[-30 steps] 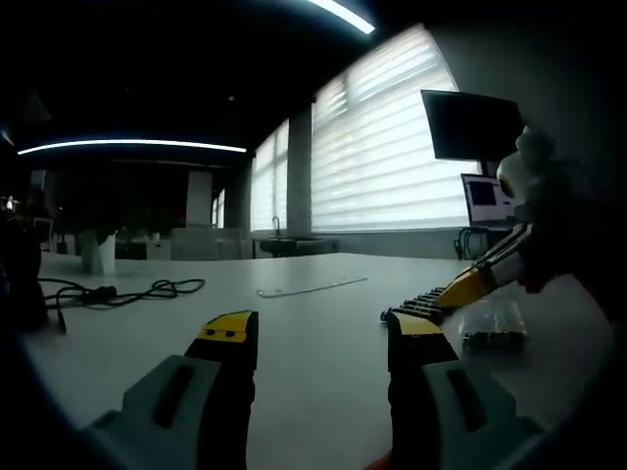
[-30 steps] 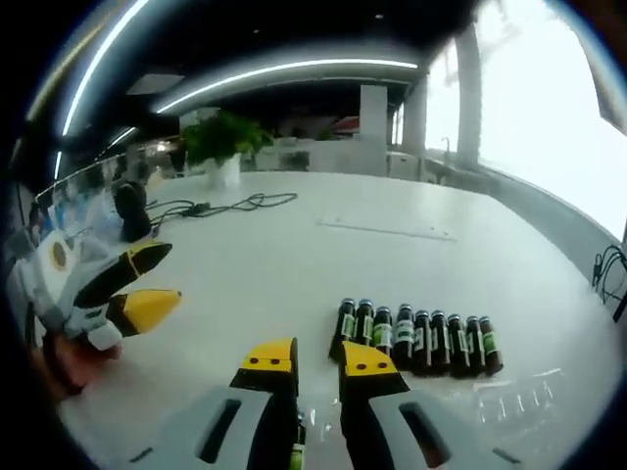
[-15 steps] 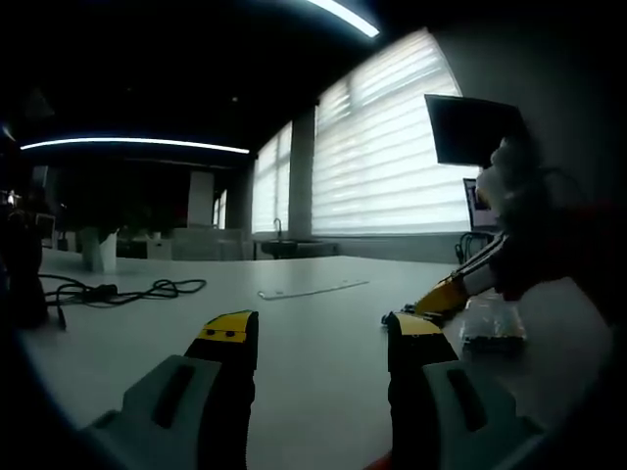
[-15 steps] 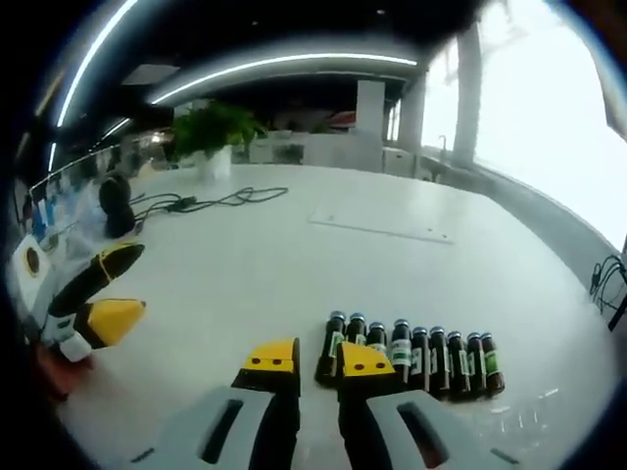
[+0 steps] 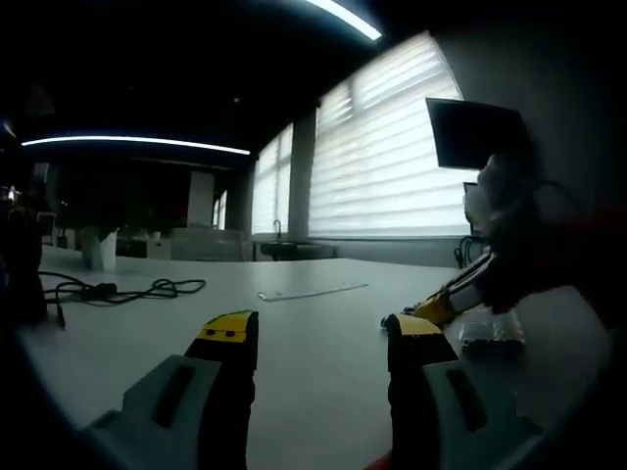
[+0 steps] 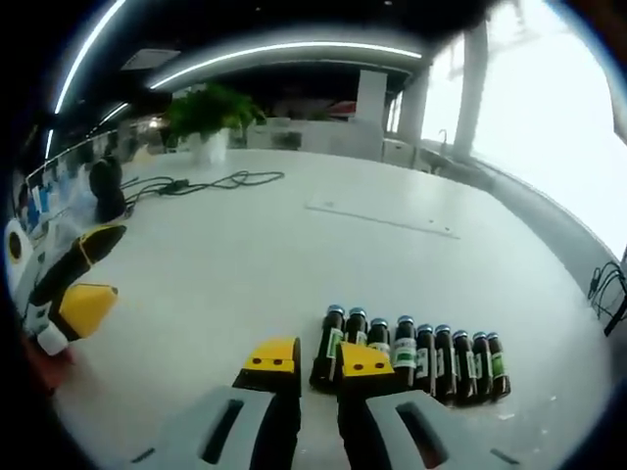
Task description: Grip medicine bottles put into box
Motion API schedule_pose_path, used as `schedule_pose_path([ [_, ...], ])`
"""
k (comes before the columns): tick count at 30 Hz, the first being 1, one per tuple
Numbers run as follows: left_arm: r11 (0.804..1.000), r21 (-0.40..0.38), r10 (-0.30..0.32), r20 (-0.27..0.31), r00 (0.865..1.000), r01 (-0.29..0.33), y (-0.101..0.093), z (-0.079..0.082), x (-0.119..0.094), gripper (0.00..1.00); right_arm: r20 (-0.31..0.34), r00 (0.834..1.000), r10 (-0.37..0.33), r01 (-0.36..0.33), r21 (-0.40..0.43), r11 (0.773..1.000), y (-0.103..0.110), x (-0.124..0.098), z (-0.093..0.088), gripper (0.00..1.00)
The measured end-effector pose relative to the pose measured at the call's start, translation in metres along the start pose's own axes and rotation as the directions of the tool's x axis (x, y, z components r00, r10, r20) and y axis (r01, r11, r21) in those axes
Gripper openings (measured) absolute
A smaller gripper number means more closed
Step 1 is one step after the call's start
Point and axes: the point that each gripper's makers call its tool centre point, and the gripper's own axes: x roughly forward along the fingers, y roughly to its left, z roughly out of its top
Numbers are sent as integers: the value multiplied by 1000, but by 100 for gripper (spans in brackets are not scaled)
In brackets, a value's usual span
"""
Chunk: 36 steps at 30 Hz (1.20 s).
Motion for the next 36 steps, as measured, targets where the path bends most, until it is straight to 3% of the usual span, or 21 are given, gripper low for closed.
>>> schedule_pose_path([
  [13,1000,-10,2,4,1000,-2,1,0,0,46,-28,999,-31,30,-32,999,-4,13,-5,9],
  [36,1000,-19,8,6,1000,-8,4,1,0,46,-41,999,-24,24,1,1000,-2,21,-10,8],
])
